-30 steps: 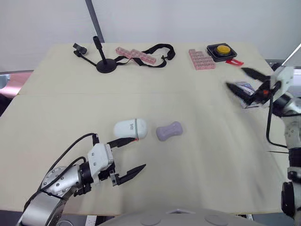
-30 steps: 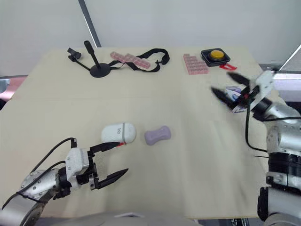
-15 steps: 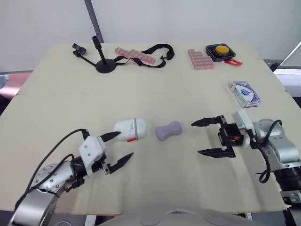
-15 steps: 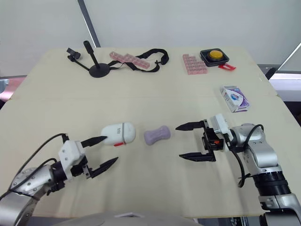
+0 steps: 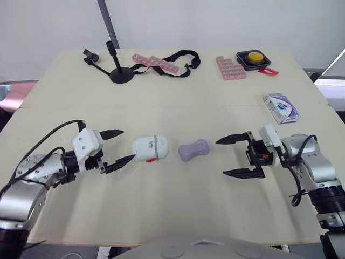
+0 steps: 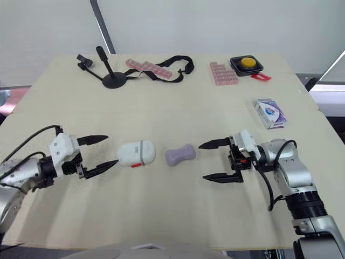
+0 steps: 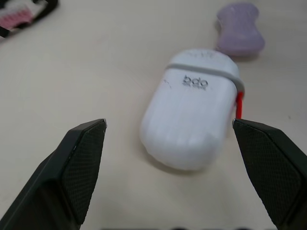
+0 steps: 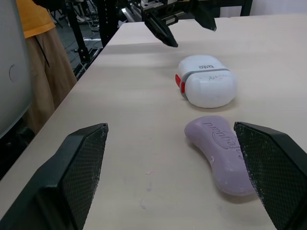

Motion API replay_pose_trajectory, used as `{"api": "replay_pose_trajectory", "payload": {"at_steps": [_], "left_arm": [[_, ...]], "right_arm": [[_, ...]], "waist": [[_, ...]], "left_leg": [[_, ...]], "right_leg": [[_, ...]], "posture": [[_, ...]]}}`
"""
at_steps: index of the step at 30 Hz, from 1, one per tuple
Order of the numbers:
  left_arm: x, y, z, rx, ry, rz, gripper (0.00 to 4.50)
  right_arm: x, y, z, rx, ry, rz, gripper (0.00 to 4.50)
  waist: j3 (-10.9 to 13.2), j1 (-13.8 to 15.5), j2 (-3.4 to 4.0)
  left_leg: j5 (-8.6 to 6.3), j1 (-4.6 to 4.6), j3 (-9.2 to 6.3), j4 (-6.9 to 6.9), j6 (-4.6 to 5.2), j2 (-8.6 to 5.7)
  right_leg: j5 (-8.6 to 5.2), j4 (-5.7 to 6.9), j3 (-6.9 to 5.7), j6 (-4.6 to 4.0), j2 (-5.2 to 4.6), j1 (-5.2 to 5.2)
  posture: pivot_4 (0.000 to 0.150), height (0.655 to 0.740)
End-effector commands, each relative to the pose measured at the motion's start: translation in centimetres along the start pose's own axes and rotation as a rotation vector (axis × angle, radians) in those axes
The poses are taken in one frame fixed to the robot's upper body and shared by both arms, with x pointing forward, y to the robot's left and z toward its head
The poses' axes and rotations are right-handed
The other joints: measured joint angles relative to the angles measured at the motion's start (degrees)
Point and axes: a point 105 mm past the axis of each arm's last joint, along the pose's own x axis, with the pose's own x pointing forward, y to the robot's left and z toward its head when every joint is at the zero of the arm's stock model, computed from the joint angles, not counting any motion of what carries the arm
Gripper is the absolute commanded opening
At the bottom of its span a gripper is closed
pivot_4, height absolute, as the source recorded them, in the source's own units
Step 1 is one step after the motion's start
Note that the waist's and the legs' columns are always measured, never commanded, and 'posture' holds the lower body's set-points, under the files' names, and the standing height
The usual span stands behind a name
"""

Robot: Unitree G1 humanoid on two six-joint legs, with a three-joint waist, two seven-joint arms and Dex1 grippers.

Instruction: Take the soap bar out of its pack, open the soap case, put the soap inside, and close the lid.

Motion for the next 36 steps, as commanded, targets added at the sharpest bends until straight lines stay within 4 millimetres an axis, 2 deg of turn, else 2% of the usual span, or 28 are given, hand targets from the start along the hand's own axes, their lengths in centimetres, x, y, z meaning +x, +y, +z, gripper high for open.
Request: {"api": "replay_pose_trajectory", "payload": {"at_steps": [1, 8, 17, 24, 36], "left_arm": [[0.4, 0.4, -0.1, 0.022, 0.031, -0.097, 4.5], [2.2, 1.6, -0.2, 0.094, 0.054, -0.198, 4.5], [4.3, 0.5, -0.4, 0.133, 0.028, -0.27, 4.5], [4.9, -0.3, -0.7, 0.16, 0.022, -0.297, 4.5], [5.7, -0.3, -0.7, 0.114, -0.005, -0.231, 4.5]], "right_arm": [[0.3, 0.0, 0.6, -0.033, -0.008, 0.001, 4.48], [0.2, 0.0, 0.6, -0.035, 0.003, -0.027, 4.48], [0.0, 0.1, 0.5, -0.025, 0.016, -0.056, 4.48], [0.0, 0.0, 0.6, -0.026, 0.021, -0.063, 4.48], [0.3, -0.3, 0.7, -0.023, 0.019, -0.061, 4.48]], "waist": [[0.0, 0.1, -0.01], [0.0, 0.3, -0.01], [0.0, 0.8, -0.01], [0.0, 1.5, -0.01], [0.0, 1.8, -0.01]], "left_leg": [[0.0, -0.05, 0.0, 0.0, 0.0, 0.0], [0.01, -0.35, -0.01, 0.21, 0.0, 0.0], [0.0, -0.73, -0.08, 0.3, 0.01, 0.0], [0.0, -0.71, -0.15, 0.48, 0.02, 0.01], [-0.01, -0.8, -0.15, 0.56, 0.02, 0.02]], "right_leg": [[0.0, 0.08, -0.02, 0.0, 0.0, -0.06], [0.0, 0.35, -0.02, 0.0, -0.01, -0.32], [0.0, 0.38, -0.1, 0.0, 0.0, -0.35], [0.0, 0.49, -0.16, 0.0, -0.01, -0.47], [0.0, 0.59, -0.19, 0.0, -0.02, -0.54]], "posture": [[0.15, 0.7143], [0.15, 0.7143], [0.15, 0.7143], [0.15, 0.7143], [0.15, 0.7143]]}}
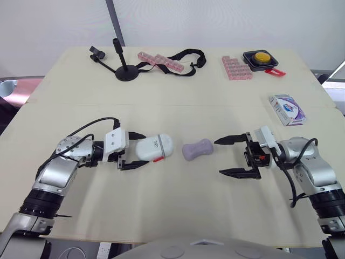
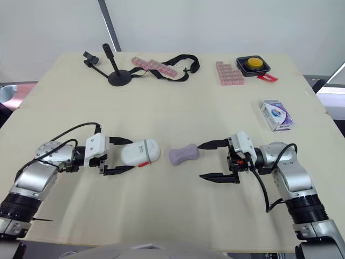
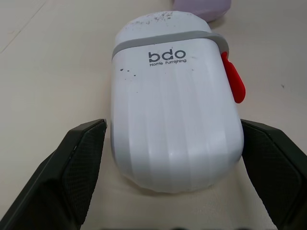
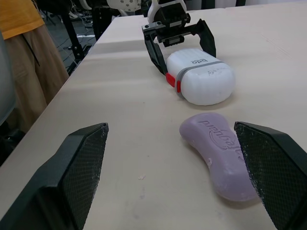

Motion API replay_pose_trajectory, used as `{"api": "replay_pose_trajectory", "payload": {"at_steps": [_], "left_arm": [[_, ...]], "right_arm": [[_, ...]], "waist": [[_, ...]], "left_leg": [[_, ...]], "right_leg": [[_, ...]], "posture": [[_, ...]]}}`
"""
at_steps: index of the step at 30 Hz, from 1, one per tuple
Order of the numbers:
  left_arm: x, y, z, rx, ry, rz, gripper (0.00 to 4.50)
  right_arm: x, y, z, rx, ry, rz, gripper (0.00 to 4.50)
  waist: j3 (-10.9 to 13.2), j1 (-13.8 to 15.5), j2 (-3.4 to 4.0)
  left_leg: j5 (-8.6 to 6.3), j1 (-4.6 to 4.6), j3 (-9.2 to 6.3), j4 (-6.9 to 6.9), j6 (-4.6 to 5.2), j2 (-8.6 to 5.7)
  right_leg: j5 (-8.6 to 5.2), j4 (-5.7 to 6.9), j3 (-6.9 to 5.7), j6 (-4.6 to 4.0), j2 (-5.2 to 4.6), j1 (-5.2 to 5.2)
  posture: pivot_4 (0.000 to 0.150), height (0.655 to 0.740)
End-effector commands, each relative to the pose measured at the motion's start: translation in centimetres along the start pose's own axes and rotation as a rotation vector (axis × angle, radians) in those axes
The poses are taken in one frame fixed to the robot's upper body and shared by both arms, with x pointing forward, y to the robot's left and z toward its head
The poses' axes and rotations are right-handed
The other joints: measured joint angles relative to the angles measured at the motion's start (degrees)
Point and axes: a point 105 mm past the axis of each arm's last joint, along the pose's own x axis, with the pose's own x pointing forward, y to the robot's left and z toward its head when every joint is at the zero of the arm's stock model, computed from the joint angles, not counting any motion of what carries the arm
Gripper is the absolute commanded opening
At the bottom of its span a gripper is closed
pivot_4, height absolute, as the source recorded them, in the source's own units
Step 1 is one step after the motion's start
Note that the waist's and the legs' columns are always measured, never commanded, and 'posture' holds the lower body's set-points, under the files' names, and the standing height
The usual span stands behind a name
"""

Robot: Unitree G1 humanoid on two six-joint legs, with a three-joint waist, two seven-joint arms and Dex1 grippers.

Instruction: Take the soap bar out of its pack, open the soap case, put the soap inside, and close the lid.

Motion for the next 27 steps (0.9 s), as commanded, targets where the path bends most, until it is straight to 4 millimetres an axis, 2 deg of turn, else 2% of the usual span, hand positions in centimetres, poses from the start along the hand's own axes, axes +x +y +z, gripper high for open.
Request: {"api": "replay_pose_trajectory", "payload": {"at_steps": [1, 11, 27], "left_arm": [[-0.25, 0.28, 0.47, 0.001, -0.013, 0.025, 4.5], [-0.28, 0.91, 0.7, -0.019, -0.026, 0.055, 4.5], [0.15, 0.84, 0.83, -0.009, -0.038, 0.04, 4.5]], "right_arm": [[0.02, -0.15, 0.96, -0.045, -0.006, 0.005, 4.48], [0.06, -0.1, 0.79, -0.041, -0.003, 0.009, 4.48], [-0.08, -0.08, 0.53, -0.031, 0.005, 0.004, 4.48]], "waist": [[0.0, 0.0, 0.0], [0.0, 0.0, 0.0], [0.0, 0.1, 0.0]], "left_leg": [[0.0, 0.0, 0.0, 0.0, 0.0, 0.0], [0.0, -0.01, 0.0, 0.01, 0.0, 0.0], [0.0, -0.02, 0.0, 0.02, 0.0, 0.0]], "right_leg": [[0.0, 0.0, 0.0, 0.0, 0.0, 0.0], [0.0, 0.02, 0.01, 0.0, 0.0, -0.02], [0.0, 0.03, 0.0, 0.0, 0.0, -0.02]], "posture": [[0.15, 0.7143], [0.15, 0.7143], [0.15, 0.7143]]}}
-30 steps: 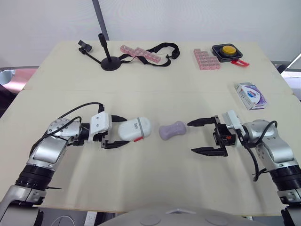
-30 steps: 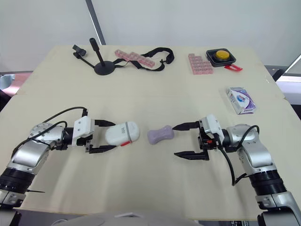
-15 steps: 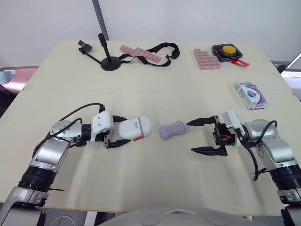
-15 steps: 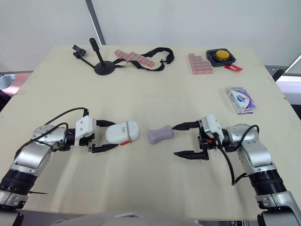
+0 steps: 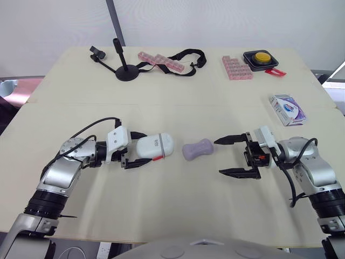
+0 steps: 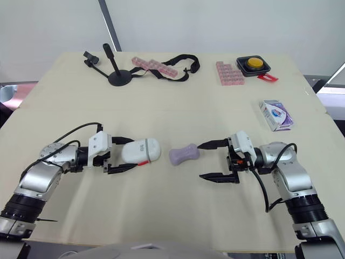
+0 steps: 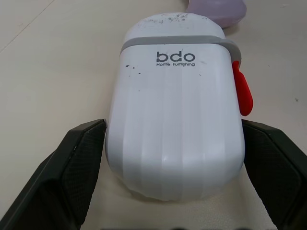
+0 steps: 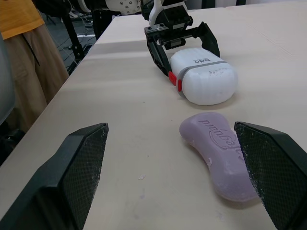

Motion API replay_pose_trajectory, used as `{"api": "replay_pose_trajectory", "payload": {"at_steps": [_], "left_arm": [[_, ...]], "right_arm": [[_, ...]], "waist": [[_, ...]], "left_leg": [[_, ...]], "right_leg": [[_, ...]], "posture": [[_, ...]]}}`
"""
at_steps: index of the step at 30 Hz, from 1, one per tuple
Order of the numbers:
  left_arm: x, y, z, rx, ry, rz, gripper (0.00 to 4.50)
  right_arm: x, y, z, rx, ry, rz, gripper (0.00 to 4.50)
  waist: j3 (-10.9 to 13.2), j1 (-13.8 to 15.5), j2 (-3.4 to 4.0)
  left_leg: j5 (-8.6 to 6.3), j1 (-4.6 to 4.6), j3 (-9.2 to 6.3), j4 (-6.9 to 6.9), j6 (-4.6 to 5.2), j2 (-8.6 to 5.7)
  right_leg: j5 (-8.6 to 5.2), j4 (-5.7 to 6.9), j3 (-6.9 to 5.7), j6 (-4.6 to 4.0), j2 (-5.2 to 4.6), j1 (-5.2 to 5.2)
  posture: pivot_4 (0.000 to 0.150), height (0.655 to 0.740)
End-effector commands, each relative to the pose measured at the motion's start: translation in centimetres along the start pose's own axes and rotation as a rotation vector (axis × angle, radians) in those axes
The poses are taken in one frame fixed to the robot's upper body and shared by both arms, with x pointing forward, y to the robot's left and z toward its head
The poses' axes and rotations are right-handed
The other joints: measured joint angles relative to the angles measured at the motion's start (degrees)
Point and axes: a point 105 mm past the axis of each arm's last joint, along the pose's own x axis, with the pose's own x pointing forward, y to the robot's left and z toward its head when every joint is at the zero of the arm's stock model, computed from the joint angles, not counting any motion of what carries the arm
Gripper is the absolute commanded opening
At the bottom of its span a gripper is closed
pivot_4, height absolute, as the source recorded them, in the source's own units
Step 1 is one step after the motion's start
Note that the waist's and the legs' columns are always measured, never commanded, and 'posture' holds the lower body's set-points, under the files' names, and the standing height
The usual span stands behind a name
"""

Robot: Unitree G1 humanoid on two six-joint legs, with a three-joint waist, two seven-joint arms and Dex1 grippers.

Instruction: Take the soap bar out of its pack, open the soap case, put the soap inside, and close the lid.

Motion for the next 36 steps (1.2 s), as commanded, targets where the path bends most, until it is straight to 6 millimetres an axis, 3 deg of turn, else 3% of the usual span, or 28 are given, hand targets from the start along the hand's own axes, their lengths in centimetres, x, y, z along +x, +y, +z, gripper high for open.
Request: {"api": "replay_pose_trajectory", "payload": {"at_steps": [1, 3, 14, 23, 32, 36], "left_arm": [[-0.3, 0.6, 0.8, 0.035, -0.019, 0.013, 3.91], [-0.3, 0.7, 0.7, 0.04, -0.017, 0.013, 3.46], [-0.5, 0.7, 0.5, 0.062, -0.016, 0.016, 3.46], [-1.1, 0.6, 0.6, 0.063, -0.011, 0.025, 3.46], [-1.4, 1.0, 1.1, 0.078, -0.023, 0.038, 3.46], [-2.2, 2.0, 2.5, 0.183, -0.061, 0.111, 3.46]], "right_arm": [[-0.1, -0.1, 0.6, -0.034, 0.003, 0.003, 4.5], [-0.1, -0.1, 0.6, -0.034, 0.003, 0.003, 4.5], [-0.5, -0.3, 0.5, -0.026, 0.004, -0.021, 4.5], [-4.6, -1.6, -0.9, -0.103, 0.044, -0.203, 4.5], [-6.2, -1.6, -1.5, -0.088, 0.045, -0.271, 4.5], [-6.4, -1.5, -0.1, 0.093, 0.021, -0.24, 4.5]], "waist": [[0.0, 0.0, 0.0], [0.0, 0.0, 0.0], [0.0, 0.0, 0.0], [0.0, 0.2, -0.01], [0.0, 0.0, -0.01], [0.0, 0.1, 0.01]], "left_leg": [[0.0, 0.0, 0.0, 0.0, 0.0, 0.0], [0.0, 0.0, 0.0, 0.0, 0.0, 0.0], [0.0, 0.0, 0.0, 0.01, 0.0, 0.0], [0.0, -0.05, 0.01, 0.03, 0.01, -0.01], [0.0, -0.05, 0.01, 0.03, 0.01, 0.0], [0.0, -0.07, 0.01, 0.03, 0.01, -0.02]], "right_leg": [[0.0, 0.0, 0.0, 0.0, 0.0, 0.0], [0.0, 0.0, 0.0, 0.0, 0.01, 0.0], [0.0, 0.01, 0.0, 0.0, 0.0, 0.0], [0.0, 0.01, 0.0, 0.0, -0.03, 0.0], [0.0, 0.01, 0.0, 0.0, 0.0, 0.01], [0.0, -0.01, 0.0, 0.0, 0.12, 0.02]], "posture": [[0.15, 0.7143], [0.15, 0.7143], [0.15, 0.7143], [0.15, 0.7143], [0.15, 0.7143], [0.15, 0.7143]]}}
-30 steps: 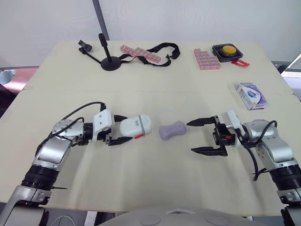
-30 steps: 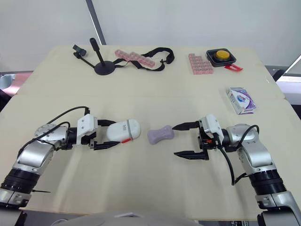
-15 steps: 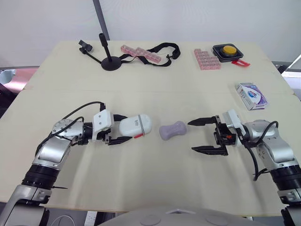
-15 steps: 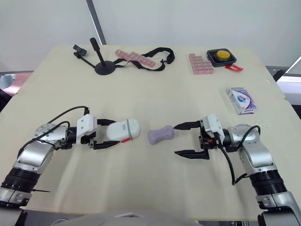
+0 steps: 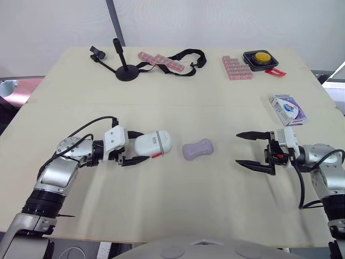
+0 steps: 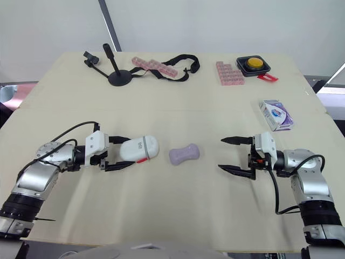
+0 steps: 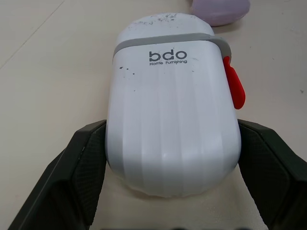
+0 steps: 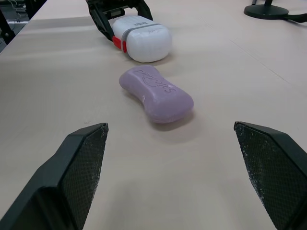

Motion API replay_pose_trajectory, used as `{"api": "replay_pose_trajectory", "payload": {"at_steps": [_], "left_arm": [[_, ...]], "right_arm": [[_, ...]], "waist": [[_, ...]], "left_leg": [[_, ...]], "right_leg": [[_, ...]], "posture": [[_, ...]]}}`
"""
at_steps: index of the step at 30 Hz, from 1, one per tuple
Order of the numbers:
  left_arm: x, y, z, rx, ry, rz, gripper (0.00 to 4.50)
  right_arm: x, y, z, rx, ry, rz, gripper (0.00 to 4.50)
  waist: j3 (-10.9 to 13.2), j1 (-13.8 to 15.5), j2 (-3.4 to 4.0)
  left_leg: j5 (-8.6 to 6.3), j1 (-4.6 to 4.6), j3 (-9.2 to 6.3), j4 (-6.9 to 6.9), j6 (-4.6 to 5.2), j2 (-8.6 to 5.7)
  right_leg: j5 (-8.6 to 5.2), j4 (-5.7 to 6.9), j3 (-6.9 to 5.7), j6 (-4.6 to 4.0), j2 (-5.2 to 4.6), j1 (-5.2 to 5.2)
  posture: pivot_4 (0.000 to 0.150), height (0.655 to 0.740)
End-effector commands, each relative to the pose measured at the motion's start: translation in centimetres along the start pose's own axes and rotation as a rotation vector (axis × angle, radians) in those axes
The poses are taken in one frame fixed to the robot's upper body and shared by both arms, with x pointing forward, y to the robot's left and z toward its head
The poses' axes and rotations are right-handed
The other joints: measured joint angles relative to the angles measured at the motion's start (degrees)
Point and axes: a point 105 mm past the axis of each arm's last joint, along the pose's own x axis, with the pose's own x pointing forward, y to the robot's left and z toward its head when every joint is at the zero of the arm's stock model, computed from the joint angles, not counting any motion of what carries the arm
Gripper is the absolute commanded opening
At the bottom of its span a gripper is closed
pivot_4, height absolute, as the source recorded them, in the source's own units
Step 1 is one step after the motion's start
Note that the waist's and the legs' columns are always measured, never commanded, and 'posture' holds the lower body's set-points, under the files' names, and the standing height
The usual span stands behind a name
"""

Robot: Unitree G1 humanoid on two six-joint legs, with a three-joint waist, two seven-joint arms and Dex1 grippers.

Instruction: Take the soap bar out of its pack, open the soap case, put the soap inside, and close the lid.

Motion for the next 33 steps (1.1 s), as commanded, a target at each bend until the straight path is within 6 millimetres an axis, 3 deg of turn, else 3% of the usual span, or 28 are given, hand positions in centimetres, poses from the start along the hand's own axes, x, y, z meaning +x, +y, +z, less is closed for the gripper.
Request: {"api": "replay_pose_trajectory", "payload": {"at_steps": [1, 6, 14, 19, 33], "left_arm": [[-1.4, 1.7, 2.4, 0.131, -0.058, 0.088, 3.46], [-2.0, 1.7, 4.8, 0.279, -0.126, 0.155, 3.46], [0.4, -1.3, 8.2, 0.498, -0.246, 0.121, 3.46], [1.4, -3.0, 8.7, 0.544, -0.283, 0.056, 3.46], [2.0, -3.0, 9.1, 0.536, -0.304, 0.052, 3.46]], "right_arm": [[-0.6, 0.0, 2.4, 0.102, -0.005, 0.029, 4.5], [1.6, 1.0, 5.9, 0.341, 0.073, 0.103, 4.5], [6.8, 0.7, 9.1, 0.536, 0.104, 0.083, 4.5], [8.6, 0.9, 10.0, 0.638, 0.089, 0.124, 4.5], [9.9, 2.4, 10.5, 0.742, 0.099, 0.193, 4.5]], "waist": [[0.0, 0.2, 0.01], [0.0, 0.6, 0.02], [0.0, 1.7, 0.02], [0.0, 2.1, 0.02], [0.0, 2.4, 0.02]], "left_leg": [[0.0, -0.02, 0.0, 0.0, 0.0, -0.01], [0.0, 0.11, -0.05, -0.01, 0.0, 0.07], [0.01, 0.18, -0.02, 0.0, -0.02, 0.07], [0.01, 0.16, 0.01, -0.01, -0.03, 0.08], [0.02, 0.16, 0.15, -0.01, -0.07, 0.07]], "right_leg": [[0.0, -0.08, 0.02, 0.01, 0.1, 0.06], [0.01, -0.19, -0.03, 0.02, 0.19, 0.13], [0.01, -0.01, 0.04, 0.02, 0.22, 0.07], [0.01, 0.09, 0.05, 0.02, 0.24, -0.06], [0.01, 0.25, 0.16, 0.01, 0.22, -0.23]], "posture": [[0.15, 0.7143], [0.15, 0.7143], [0.15, 0.7143], [0.15, 0.7143], [0.15, 0.7143]]}}
